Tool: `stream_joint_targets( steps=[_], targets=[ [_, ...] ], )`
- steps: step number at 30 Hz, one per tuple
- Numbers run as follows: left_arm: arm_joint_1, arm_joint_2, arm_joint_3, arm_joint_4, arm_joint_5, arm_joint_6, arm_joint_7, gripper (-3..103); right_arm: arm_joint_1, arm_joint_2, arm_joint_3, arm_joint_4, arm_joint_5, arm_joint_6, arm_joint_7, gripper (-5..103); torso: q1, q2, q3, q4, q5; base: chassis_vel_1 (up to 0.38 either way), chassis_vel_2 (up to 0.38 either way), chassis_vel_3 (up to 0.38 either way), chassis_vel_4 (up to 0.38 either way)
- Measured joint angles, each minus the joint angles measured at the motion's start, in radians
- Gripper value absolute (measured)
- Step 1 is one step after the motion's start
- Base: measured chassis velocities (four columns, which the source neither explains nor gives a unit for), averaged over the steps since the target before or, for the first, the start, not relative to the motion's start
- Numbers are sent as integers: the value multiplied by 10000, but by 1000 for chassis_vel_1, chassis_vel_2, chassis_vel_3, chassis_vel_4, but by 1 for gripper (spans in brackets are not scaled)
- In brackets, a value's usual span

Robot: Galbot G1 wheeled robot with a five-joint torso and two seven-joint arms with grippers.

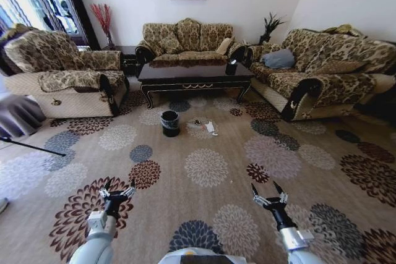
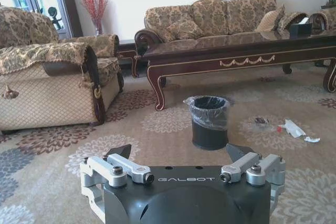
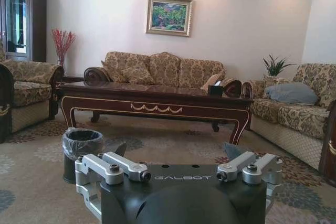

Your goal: Move to the front of the table and pick up the trash from the floor, then place it into the trash bin.

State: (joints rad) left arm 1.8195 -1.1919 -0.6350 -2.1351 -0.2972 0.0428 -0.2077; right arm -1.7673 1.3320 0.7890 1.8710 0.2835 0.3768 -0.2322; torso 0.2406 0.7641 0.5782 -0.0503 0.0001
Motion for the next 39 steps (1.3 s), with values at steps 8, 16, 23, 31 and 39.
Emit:
stream_joint_targets(
  steps=[8,16,23,31,39],
  targets=[
    [-123,-38,-78,-101,-63,75,-24,100,44,16,2,127,-43,-20,15,100,-126,-305,-177,-2,-1,0,0,0,0],
    [-453,4,-85,-328,-72,152,-139,100,93,16,149,148,-30,49,-17,100,-291,-699,-407,-3,0,0,0,0,0],
    [-681,-99,-125,-412,-195,176,-145,100,432,-24,426,-16,264,99,-105,100,-414,-1006,-591,0,0,0,0,0,0],
    [-836,-101,-195,-334,-242,219,-221,100,394,-78,637,64,471,162,-240,100,-548,-1338,-790,-1,-1,0,0,0,0],
    [-882,-136,-164,-339,-217,222,-214,100,354,-18,768,74,419,323,-450,100,-693,-1667,-975,-3,0,0,0,0,0]
  ],
)
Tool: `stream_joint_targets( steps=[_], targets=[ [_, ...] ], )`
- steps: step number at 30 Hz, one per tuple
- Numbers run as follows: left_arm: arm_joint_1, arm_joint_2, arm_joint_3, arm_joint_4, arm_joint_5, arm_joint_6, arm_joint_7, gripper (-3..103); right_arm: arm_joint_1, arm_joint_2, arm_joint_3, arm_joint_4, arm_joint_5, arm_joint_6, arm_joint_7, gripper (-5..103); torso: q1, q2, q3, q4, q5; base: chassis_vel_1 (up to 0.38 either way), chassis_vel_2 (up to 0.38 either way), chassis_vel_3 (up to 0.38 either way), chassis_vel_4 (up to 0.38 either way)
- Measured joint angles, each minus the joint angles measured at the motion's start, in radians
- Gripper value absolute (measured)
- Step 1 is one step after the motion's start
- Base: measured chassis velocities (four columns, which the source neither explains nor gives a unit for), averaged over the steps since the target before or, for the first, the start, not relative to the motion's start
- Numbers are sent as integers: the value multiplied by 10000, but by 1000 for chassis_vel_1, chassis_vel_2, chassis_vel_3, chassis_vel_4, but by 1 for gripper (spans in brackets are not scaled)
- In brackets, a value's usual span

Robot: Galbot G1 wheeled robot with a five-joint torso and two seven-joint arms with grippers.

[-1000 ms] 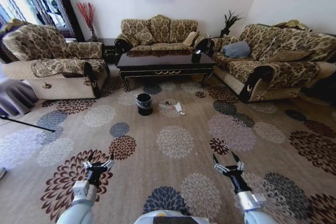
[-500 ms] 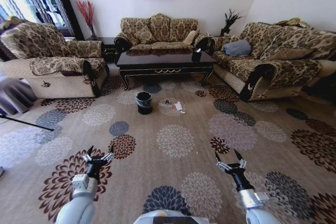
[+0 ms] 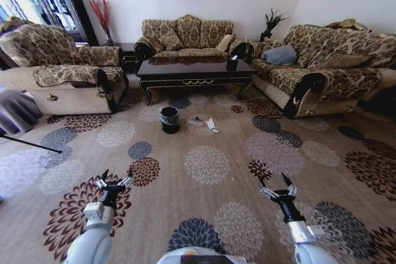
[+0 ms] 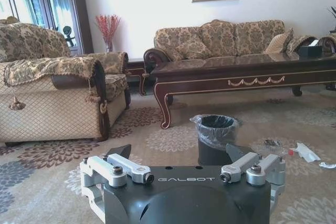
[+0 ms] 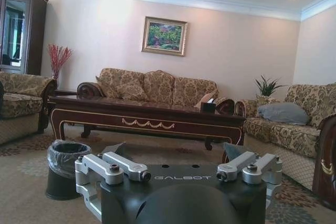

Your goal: Move to the front of the table and pick up the trash from the floor, then place it into the trash bin.

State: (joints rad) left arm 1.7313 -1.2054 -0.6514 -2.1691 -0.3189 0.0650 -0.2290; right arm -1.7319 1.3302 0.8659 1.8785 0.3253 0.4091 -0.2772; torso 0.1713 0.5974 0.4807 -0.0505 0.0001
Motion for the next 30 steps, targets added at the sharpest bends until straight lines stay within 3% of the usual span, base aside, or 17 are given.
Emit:
stream_joint_targets(
  steps=[30],
  targets=[
    [-102,-42,337,-85,447,-30,-53,100,-85,41,214,57,187,429,-490,100,-473,-1230,-755,1,-1,0,0,0,0]
  ],
)
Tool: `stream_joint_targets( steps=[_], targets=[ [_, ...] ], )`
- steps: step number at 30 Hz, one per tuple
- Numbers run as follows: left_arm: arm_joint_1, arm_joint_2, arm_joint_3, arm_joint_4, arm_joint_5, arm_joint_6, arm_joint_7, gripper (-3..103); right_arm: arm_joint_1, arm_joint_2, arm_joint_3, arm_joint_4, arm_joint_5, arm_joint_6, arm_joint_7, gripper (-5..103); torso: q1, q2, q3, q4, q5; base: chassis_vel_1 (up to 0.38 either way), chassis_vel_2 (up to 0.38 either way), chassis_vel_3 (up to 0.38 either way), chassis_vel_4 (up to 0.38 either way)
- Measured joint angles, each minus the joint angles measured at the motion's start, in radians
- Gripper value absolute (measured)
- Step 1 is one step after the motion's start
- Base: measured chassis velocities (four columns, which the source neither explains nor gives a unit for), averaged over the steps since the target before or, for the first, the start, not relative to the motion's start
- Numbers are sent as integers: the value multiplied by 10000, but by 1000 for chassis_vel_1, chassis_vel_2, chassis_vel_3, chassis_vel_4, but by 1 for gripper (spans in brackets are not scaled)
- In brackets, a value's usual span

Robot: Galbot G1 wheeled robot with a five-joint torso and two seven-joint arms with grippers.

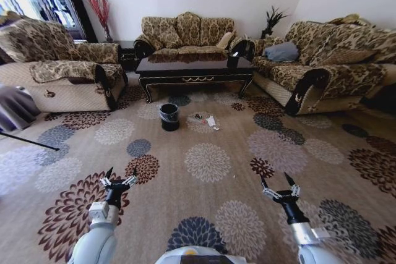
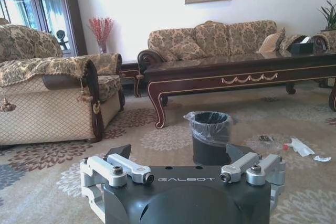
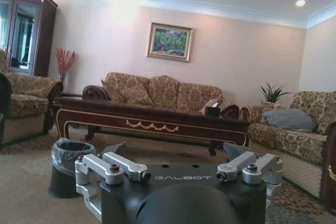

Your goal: Move to the front of the table and pick up the trash from the floor, then place it into the trash bin.

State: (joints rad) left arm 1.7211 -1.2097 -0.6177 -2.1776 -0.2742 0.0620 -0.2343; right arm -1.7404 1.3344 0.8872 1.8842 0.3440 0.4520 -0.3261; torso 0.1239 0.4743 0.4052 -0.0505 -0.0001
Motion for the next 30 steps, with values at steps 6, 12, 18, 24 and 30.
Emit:
stream_joint_targets(
  steps=[6,12,18,24,30],
  targets=[
    [206,-63,60,-152,263,-130,44,100,66,43,67,-159,771,412,-810,100,-99,-250,-154,2,1,0,0,0,0],
    [148,156,153,-140,384,-348,334,100,112,6,128,-246,494,493,-780,100,-178,-475,-298,0,1,0,0,0,0],
    [177,163,226,-173,425,-352,422,100,284,-131,197,-285,-161,360,75,100,-276,-749,-476,0,1,0,0,0,0],
    [377,152,79,-163,395,-455,457,100,384,-343,206,-153,-488,68,1028,100,-372,-1006,-638,2,1,0,0,0,0],
    [420,102,71,-163,376,-459,452,100,344,-371,210,-106,-366,-42,1054,100,-447,-1207,-763,0,1,0,0,0,0]
  ],
)
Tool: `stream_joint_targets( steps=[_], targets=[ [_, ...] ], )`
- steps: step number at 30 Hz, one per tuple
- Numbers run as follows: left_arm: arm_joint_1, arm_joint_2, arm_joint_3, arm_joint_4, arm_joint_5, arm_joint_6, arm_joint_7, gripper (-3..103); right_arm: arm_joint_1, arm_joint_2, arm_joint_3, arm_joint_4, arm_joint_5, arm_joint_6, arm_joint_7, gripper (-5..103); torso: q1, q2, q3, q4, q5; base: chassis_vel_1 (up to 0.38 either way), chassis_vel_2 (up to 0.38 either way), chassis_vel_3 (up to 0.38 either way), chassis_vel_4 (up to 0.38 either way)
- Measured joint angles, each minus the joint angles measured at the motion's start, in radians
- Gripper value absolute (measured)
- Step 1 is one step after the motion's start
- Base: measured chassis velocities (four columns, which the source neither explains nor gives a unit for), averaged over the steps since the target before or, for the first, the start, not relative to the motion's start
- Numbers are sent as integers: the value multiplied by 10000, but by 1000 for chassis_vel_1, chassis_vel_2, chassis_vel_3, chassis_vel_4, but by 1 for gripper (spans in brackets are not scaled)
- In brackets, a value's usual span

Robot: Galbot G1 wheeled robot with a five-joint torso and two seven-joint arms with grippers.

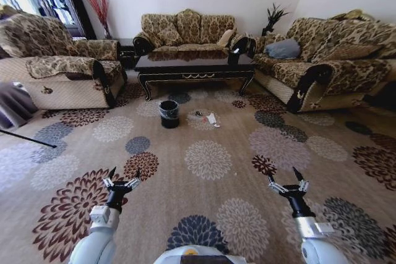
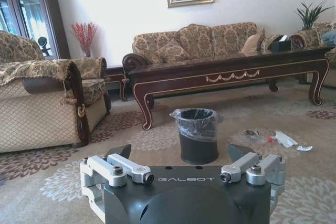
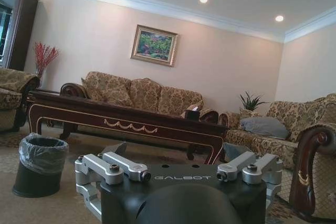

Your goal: Move to the front of the table and pick up the trash from the floor, then place it into the trash bin.

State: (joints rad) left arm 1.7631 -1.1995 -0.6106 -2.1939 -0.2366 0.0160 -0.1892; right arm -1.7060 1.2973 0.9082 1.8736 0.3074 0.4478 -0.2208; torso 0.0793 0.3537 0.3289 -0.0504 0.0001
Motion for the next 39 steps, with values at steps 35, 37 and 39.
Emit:
stream_joint_targets(
  steps=[35,37,39],
  targets=[
    [154,-166,90,-114,27,63,-65,100,-32,111,-142,-141,-267,281,-326,100,-435,-1398,-962,0,-1,0,0,0,0],
    [155,-174,96,-114,21,63,-66,100,-36,123,-145,-164,-269,321,-378,100,-444,-1445,-1000,0,-1,0,0,0,0],
    [158,-189,99,-114,22,63,-69,100,-38,146,-145,-218,-246,396,-472,100,-469,-1546,-1075,0,0,0,0,0,0]
  ],
)
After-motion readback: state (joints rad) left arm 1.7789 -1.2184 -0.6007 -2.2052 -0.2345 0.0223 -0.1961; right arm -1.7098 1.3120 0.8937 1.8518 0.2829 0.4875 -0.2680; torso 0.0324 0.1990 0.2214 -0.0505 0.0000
